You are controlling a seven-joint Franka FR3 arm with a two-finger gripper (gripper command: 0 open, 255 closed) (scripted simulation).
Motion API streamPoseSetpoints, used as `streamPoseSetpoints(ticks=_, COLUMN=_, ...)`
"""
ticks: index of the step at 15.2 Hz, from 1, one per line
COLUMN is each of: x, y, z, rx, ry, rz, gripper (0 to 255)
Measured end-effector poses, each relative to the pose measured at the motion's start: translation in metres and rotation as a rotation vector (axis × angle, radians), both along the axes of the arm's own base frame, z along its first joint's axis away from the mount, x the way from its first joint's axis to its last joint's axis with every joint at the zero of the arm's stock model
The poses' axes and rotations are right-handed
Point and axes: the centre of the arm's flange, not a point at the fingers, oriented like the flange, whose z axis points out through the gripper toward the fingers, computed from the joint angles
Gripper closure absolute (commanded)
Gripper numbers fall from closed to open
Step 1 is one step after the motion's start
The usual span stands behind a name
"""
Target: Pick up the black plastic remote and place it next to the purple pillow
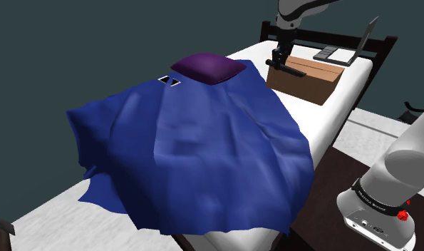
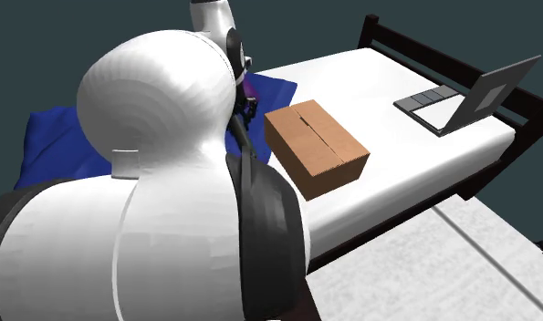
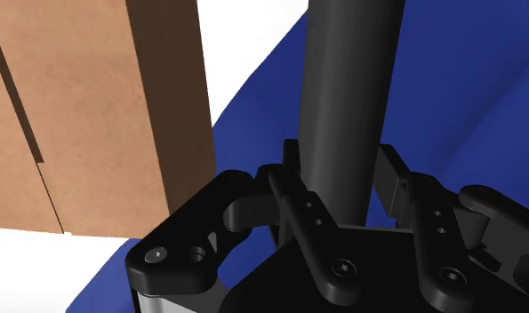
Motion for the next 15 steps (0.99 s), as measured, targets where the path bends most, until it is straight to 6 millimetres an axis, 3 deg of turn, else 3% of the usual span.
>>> streamPoseSetpoints(ticks=15, x=0.157, y=0.122, z=-0.004, rx=0.000, ry=0.000, rz=0.001, gripper=255)
